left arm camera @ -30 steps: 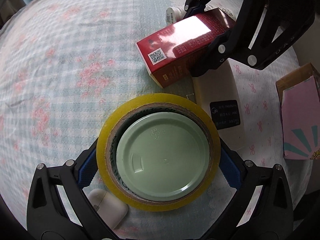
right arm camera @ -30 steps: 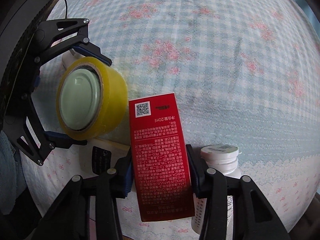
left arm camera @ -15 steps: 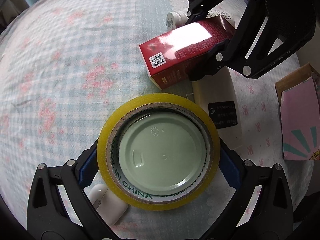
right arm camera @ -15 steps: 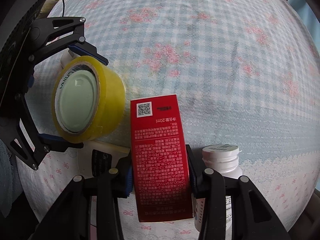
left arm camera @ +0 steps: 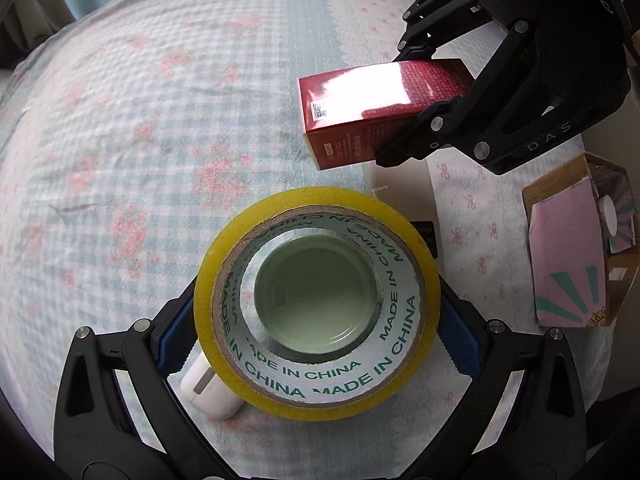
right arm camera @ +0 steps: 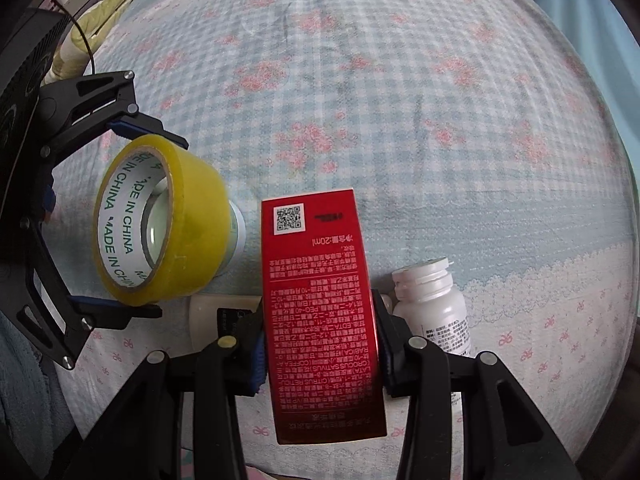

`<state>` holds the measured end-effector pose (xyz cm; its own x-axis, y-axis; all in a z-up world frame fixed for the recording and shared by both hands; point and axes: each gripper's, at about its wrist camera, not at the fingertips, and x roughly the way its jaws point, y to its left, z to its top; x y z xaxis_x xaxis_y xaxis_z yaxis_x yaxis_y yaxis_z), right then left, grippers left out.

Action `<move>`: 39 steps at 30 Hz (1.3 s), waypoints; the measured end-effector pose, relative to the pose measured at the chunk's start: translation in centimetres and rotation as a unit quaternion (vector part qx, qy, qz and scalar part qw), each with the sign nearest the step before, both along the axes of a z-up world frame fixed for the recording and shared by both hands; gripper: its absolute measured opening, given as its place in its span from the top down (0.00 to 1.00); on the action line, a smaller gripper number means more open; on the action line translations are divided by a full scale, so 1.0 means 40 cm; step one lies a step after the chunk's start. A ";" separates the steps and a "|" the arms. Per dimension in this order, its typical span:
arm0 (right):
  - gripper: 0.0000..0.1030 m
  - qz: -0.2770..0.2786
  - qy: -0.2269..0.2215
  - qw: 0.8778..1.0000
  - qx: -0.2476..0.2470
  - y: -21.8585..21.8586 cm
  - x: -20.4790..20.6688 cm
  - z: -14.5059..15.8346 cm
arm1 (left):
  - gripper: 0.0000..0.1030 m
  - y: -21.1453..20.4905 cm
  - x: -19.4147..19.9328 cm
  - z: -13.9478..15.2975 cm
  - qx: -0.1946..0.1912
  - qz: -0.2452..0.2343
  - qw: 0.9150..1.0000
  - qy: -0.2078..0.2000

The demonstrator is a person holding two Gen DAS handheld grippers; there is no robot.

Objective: Organize rigid objects
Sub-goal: 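Carry the tape roll and red box over the cardboard box with both tools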

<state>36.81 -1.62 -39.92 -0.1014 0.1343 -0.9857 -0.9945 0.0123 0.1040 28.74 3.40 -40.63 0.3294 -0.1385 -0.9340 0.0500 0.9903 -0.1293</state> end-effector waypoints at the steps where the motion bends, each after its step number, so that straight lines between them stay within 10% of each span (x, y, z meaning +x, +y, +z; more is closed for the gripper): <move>1: 0.62 -0.012 0.001 1.000 0.006 -0.005 0.001 0.021 | 0.03 0.001 -0.003 0.017 0.000 0.000 1.000 -0.004; 11: 0.62 -0.133 -0.013 0.989 0.058 -0.100 -0.005 0.244 | 0.03 -0.010 -0.066 0.214 -0.005 -0.005 0.999 -0.047; 19: 0.62 -0.266 -0.007 0.958 0.106 -0.244 -0.029 0.402 | 0.03 -0.078 -0.117 0.369 0.007 -0.044 0.997 -0.065; 30: 0.62 -0.492 -0.021 0.856 0.158 -0.665 -0.088 0.584 | 0.03 -0.336 -0.098 0.581 0.001 -0.134 0.985 -0.106; 39: 0.62 -0.619 -0.061 0.771 0.134 -0.979 -0.150 0.614 | 0.03 -0.633 -0.065 0.588 -0.041 -0.204 0.973 -0.098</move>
<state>30.82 -40.77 -15.37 0.3602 0.2542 -0.8976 -0.2404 0.9550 0.1739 26.16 -21.94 -17.11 0.4025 -0.3654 -0.8393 0.4676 0.8703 -0.1546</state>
